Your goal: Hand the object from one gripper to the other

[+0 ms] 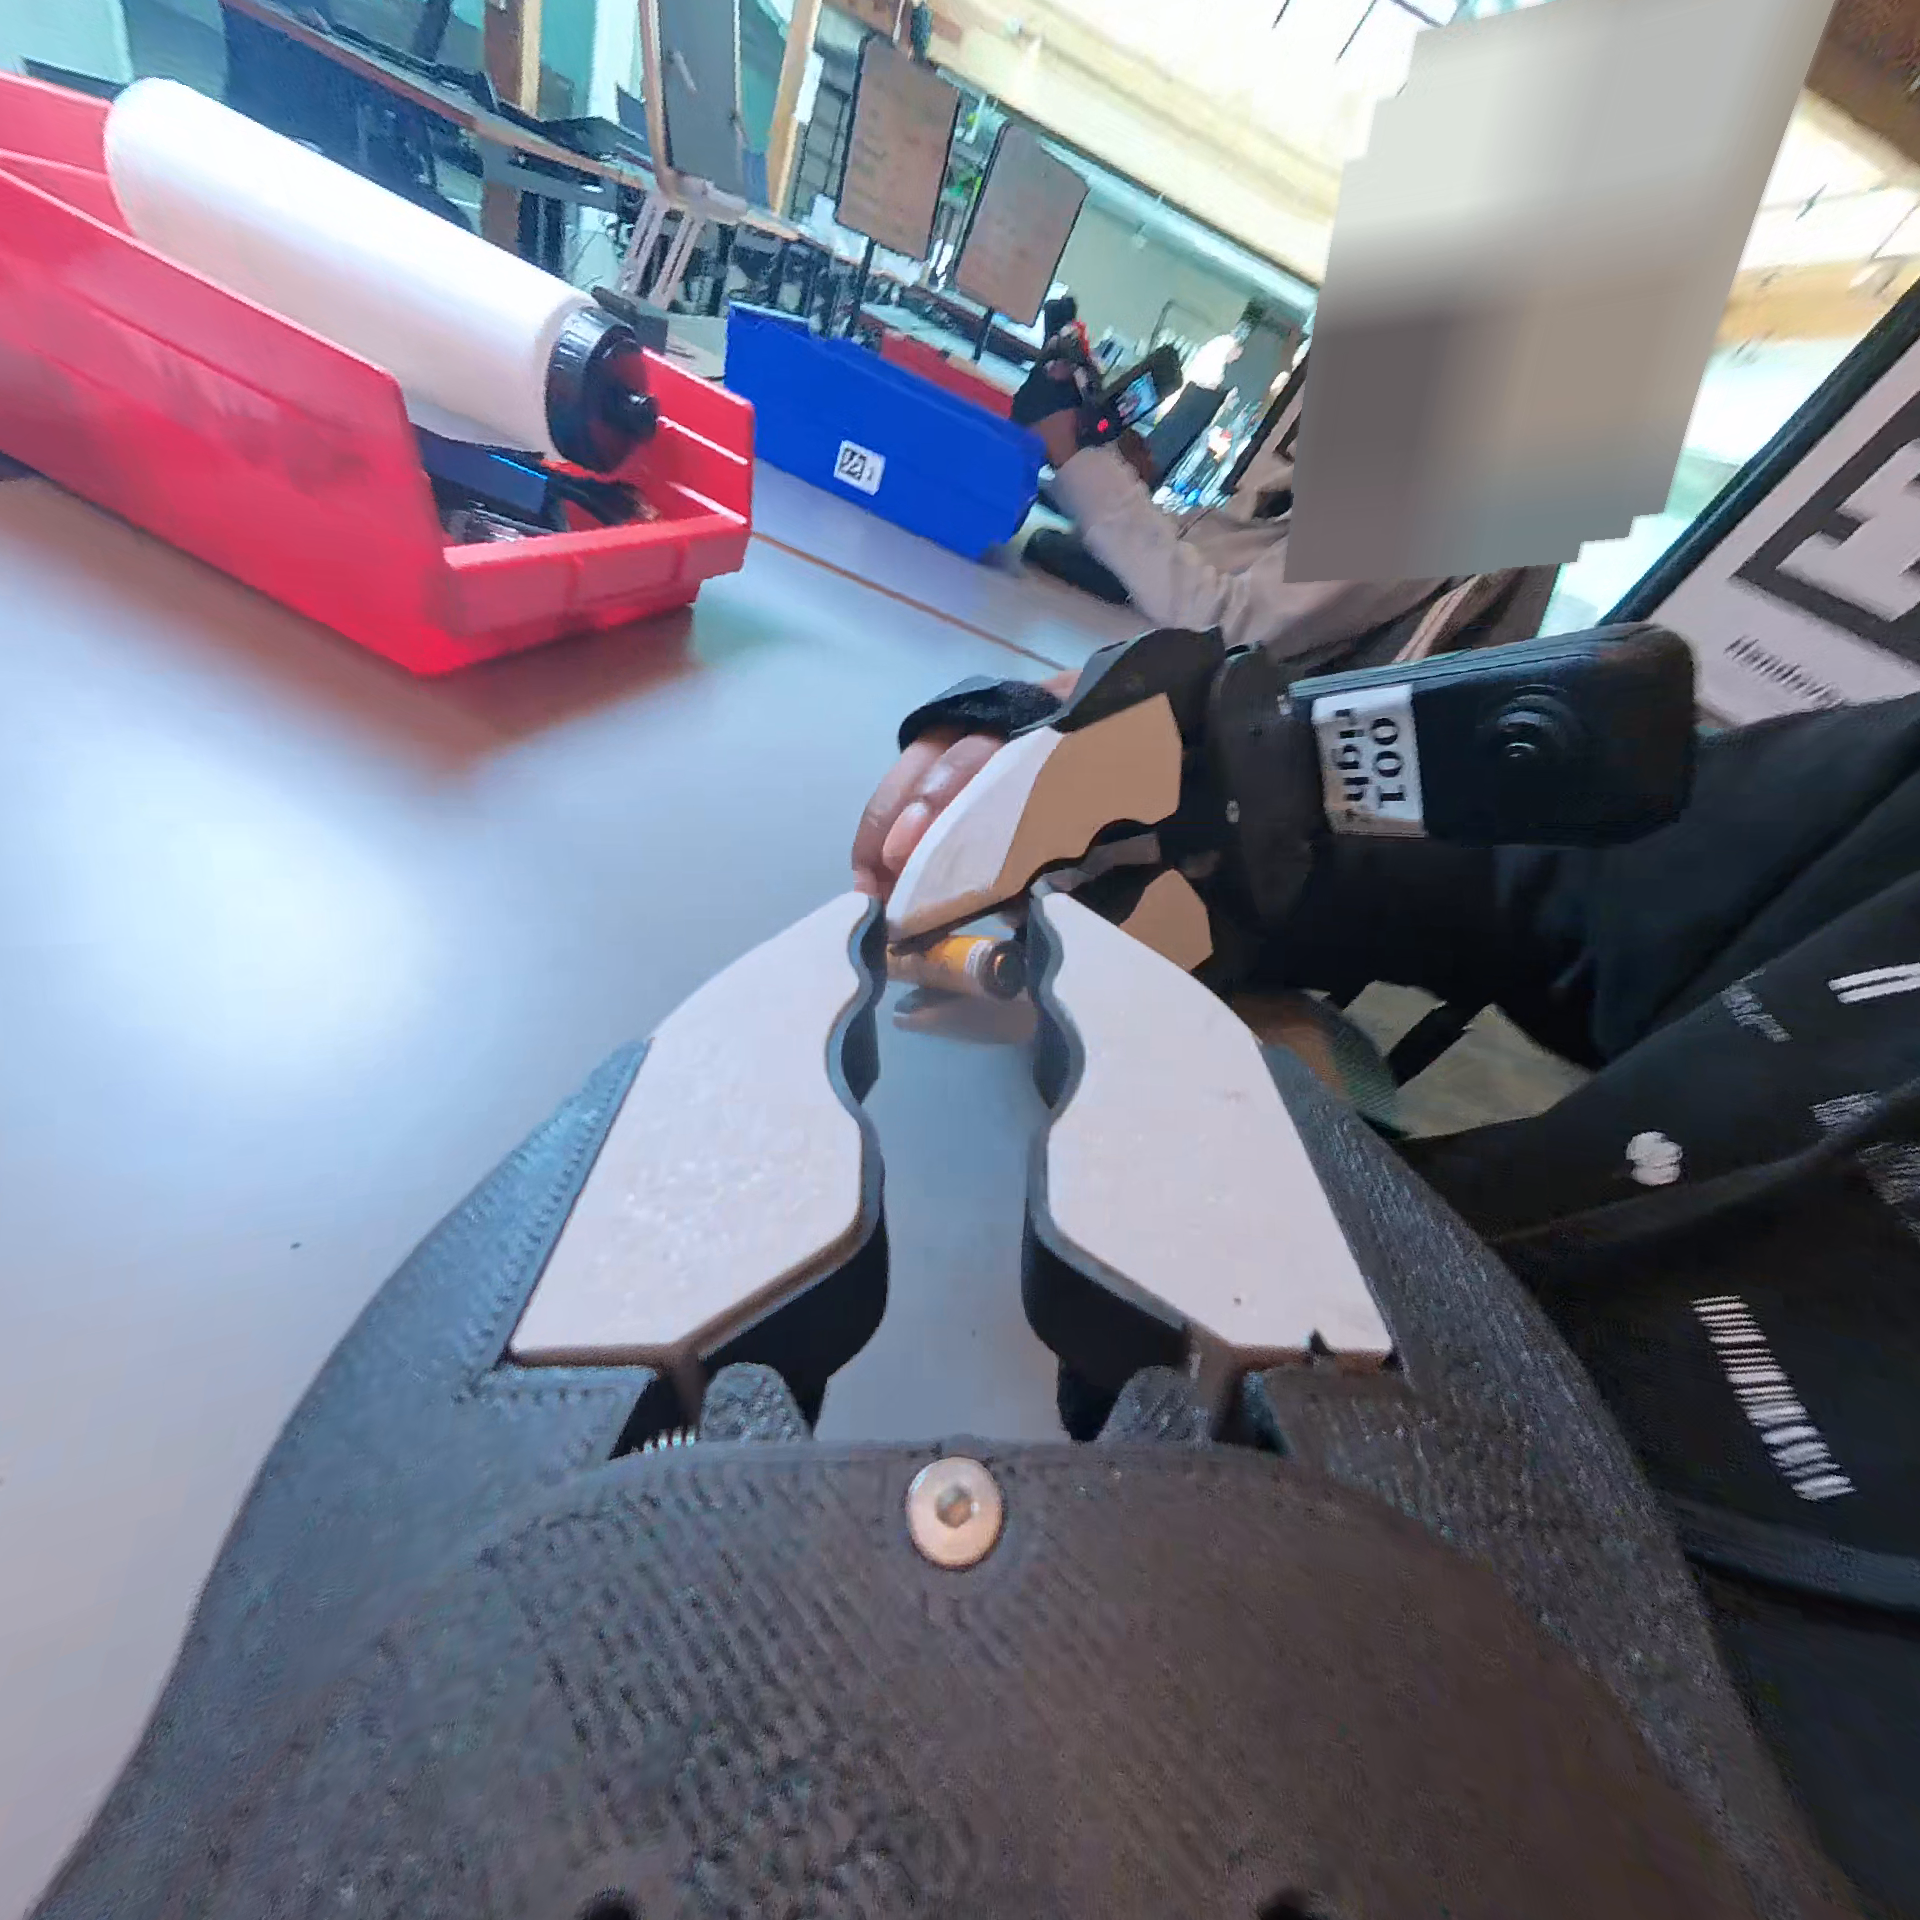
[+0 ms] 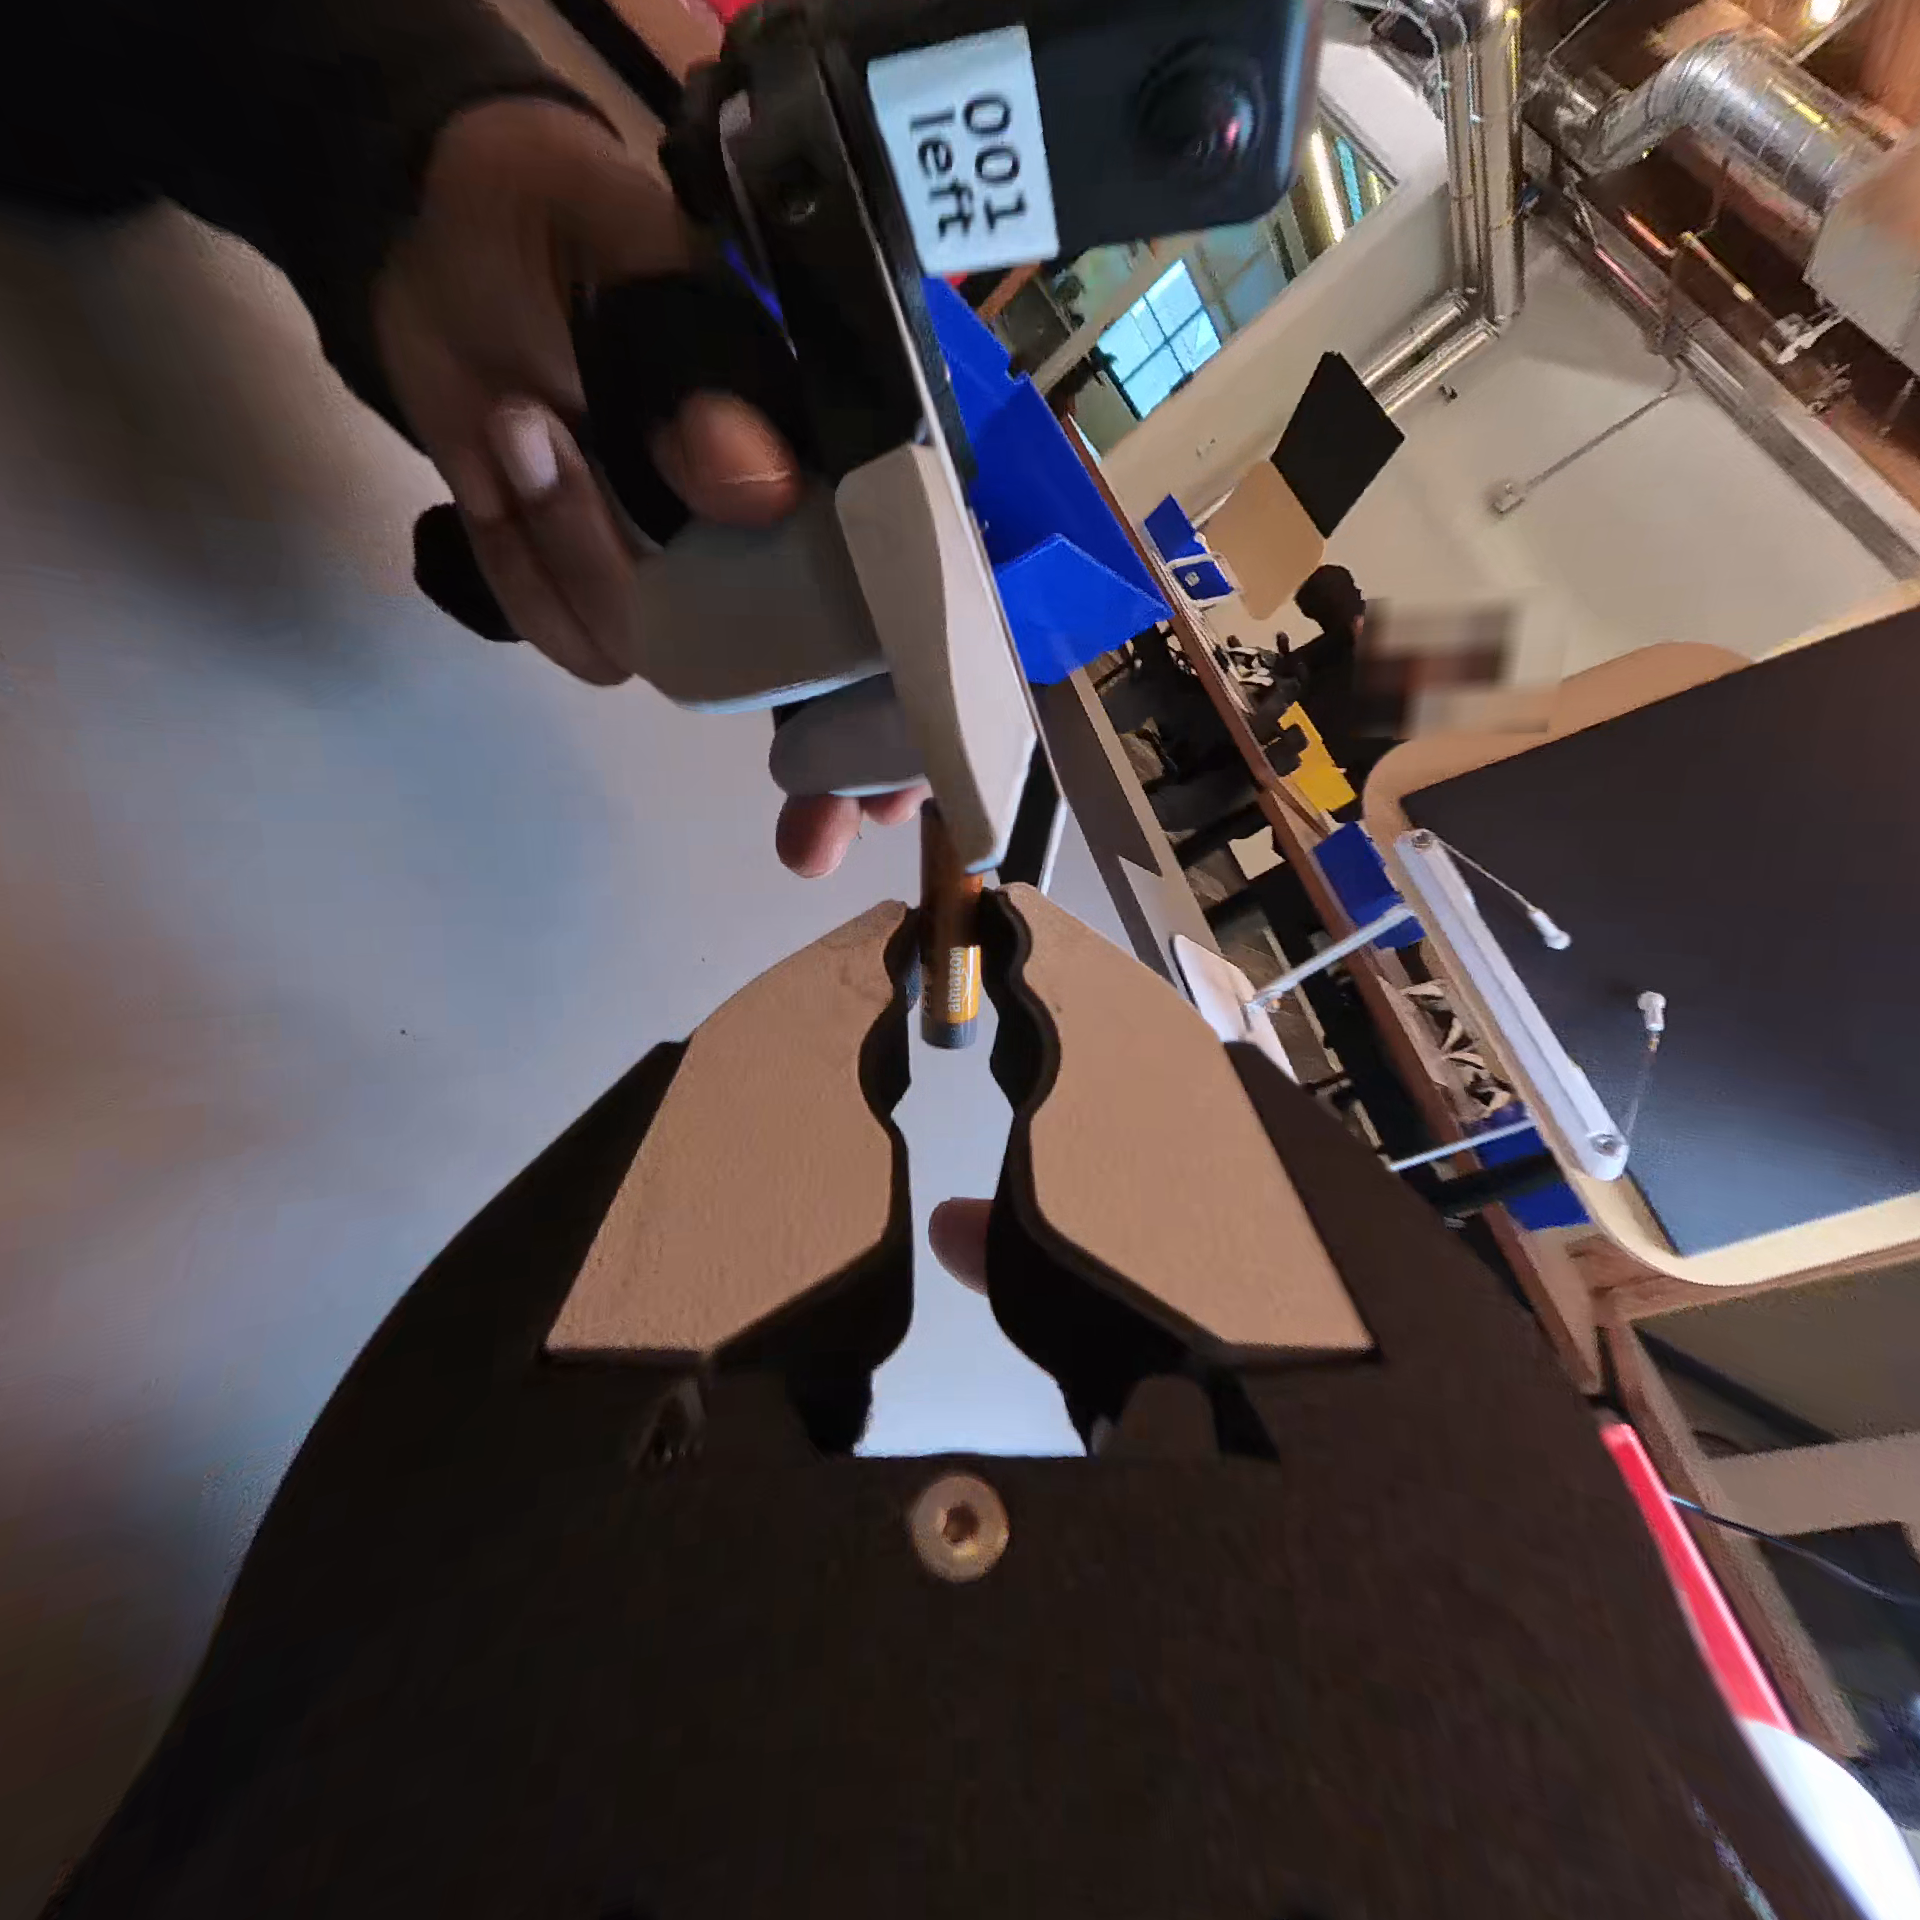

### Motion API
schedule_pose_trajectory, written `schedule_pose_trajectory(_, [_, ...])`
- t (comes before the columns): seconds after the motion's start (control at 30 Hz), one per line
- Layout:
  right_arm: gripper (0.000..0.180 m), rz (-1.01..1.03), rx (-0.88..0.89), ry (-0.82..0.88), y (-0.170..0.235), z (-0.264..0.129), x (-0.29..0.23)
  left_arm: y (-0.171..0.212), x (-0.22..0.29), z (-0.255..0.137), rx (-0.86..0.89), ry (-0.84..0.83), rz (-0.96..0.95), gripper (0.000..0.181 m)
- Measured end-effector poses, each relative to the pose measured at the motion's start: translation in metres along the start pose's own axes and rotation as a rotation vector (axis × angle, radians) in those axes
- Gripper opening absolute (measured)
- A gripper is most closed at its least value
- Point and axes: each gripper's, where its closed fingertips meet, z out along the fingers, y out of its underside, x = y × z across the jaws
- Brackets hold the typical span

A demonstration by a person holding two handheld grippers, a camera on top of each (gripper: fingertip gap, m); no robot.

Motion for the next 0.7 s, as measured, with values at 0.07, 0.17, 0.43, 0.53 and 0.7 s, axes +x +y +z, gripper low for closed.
schedule_pose_trajectory(0.07, [0.011, -0.01, -0.018, 0.005, 0.004, 0.001, 0.0, 0.004, -0.004, 0.0, -0.036, -0.055, 0.077, 0.025])
schedule_pose_trajectory(0.17, [0.011, -0.025, -0.045, 0.035, 0.008, 0.001, 0.007, 0.009, -0.011, 0.001, -0.076, -0.125, 0.154, 0.026])
schedule_pose_trajectory(0.43, [0.011, -0.078, -0.063, 0.054, 0.011, 0.001, 0.008, 0.013, -0.011, 0.003, -0.09, -0.124, 0.161, 0.012])
schedule_pose_trajectory(0.53, [0.011, -0.116, -0.089, 0.049, 0.013, 0.002, 0.005, 0.011, -0.009, 0.003, -0.069, -0.099, 0.106, 0.026])
schedule_pose_trajectory(0.7, [0.011, -0.193, -0.104, 0.072, 0.012, 0.003, 0.003, 0.016, -0.013, 0.004, -0.091, -0.11, 0.097, 0.016])
